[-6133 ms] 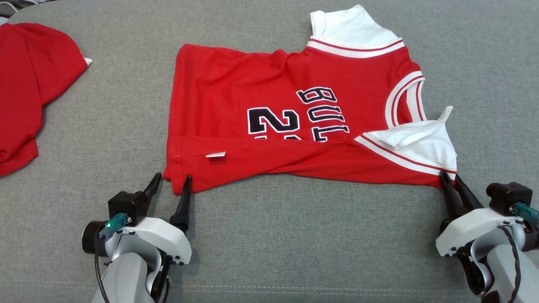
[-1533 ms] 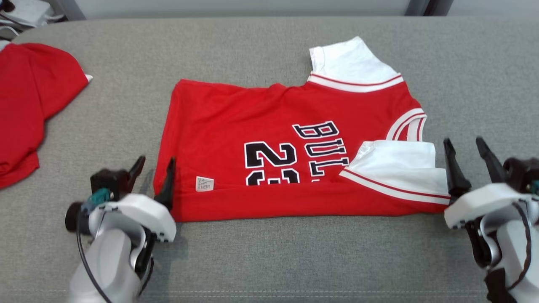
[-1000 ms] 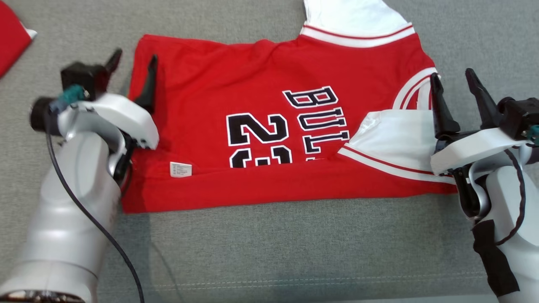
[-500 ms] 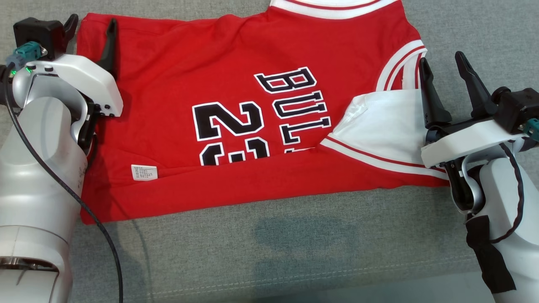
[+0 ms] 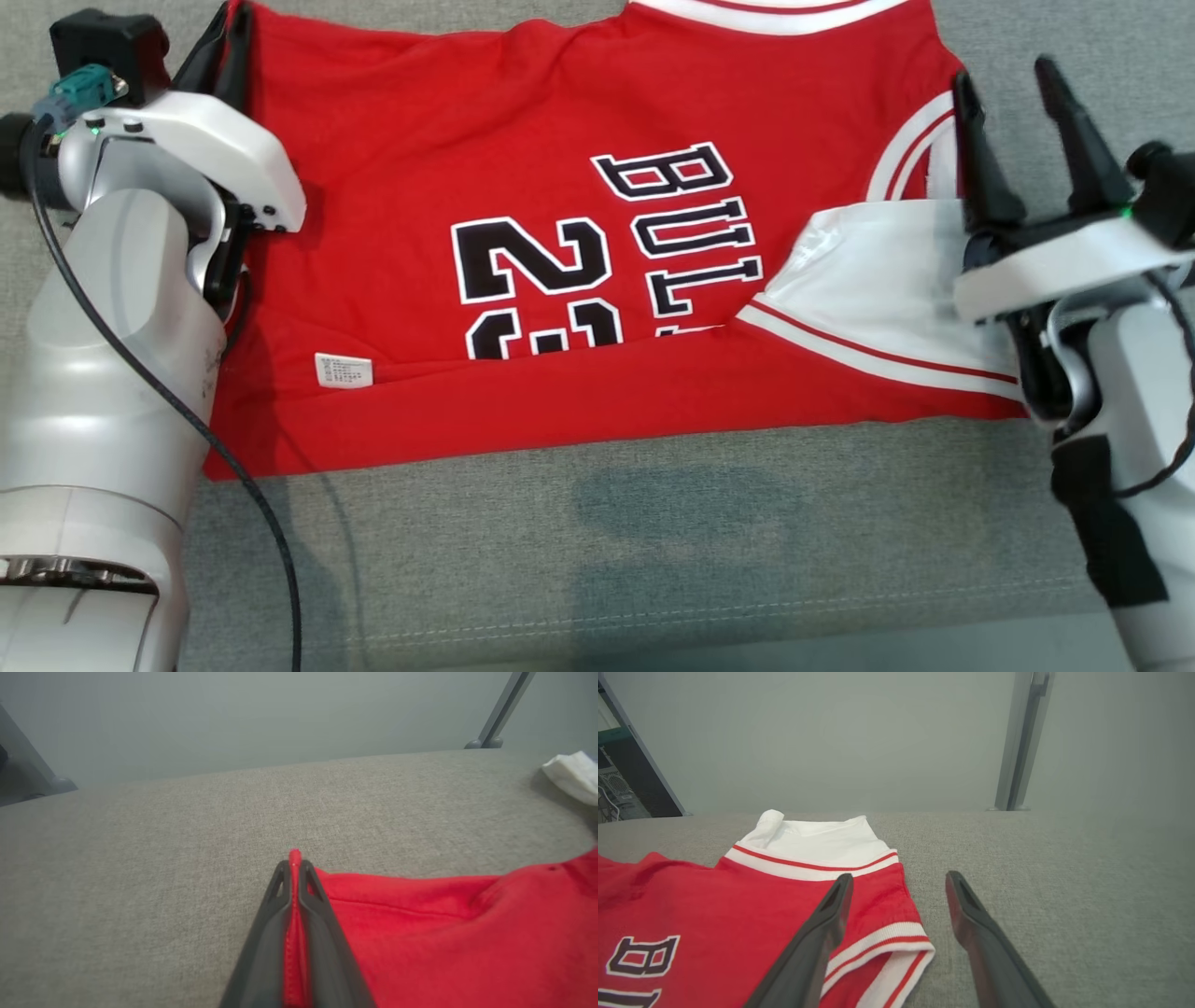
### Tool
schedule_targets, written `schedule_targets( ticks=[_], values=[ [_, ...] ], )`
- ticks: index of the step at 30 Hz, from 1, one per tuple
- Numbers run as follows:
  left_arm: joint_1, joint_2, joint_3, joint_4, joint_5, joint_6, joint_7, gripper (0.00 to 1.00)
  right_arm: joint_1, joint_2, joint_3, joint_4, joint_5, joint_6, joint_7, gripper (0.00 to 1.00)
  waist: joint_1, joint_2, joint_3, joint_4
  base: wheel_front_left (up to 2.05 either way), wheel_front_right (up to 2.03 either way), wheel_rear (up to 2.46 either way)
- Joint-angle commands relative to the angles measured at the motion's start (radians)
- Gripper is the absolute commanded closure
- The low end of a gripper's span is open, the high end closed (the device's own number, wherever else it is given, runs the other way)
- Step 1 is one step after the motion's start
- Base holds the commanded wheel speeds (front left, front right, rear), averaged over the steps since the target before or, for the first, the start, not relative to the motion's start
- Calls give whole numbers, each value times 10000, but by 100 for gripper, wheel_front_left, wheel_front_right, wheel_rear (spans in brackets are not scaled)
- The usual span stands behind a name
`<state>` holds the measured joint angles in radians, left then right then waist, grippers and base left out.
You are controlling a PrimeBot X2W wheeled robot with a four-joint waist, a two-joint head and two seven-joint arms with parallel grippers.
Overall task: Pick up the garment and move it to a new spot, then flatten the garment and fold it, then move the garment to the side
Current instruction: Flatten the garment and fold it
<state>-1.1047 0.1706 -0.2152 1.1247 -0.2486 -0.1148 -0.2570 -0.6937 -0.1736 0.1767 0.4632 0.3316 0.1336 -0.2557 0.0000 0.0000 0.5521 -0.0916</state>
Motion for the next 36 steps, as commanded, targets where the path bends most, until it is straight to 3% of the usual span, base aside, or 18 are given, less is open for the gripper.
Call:
schedule_targets(
  ticks=[1, 5, 15, 23, 31, 33, 35, 36],
  values=[
    [-17, 351, 156, -438, -112, 0, -46, 100, -309, -137, 182, -167, 192, -29, -61, 0, 0, 0, 66, 111, 0, 0, 0],
    [203, 92, 152, -896, -38, 93, -46, 100, -1511, -642, 724, 705, 641, -29, 17, 0, 0, 0, 170, 402, 0, 0, 0],
    [586, -764, 125, -2323, 167, 107, -47, 100, -5237, -1188, 1802, 3427, 1604, -29, 2197, 0, 0, 0, 782, 1597, 0, 0, 0],
    [602, -1137, -83, -2887, 146, 12, -47, 100, -6661, -1349, 2469, 5054, 1686, -29, 3523, 0, 0, 0, 1205, 2259, 0, 0, 0],
    [583, -1197, -542, -3190, -188, -55, -47, 100, -7309, -1327, 2621, 6075, 1845, -29, 3989, 0, 0, 0, 1411, 2601, 0, 0, 0],
    [584, -1199, -727, -3274, -361, -61, -47, 100, -7413, -1302, 2757, 6229, 1862, -29, 4060, 12, 0, 0, 1437, 2660, 0, 0, 0],
    [576, -1200, -861, -3318, -481, -43, -47, 100, -7527, -1305, 2872, 6344, 1856, -29, 4028, 53, 0, 0, 1454, 2704, 0, 0, 0],
    [569, -1201, -910, -3330, -520, -24, -47, 100, -7576, -1299, 2918, 6392, 1870, -29, 4004, 56, 0, 0, 1465, 2713, 0, 0, 0]
  ],
)
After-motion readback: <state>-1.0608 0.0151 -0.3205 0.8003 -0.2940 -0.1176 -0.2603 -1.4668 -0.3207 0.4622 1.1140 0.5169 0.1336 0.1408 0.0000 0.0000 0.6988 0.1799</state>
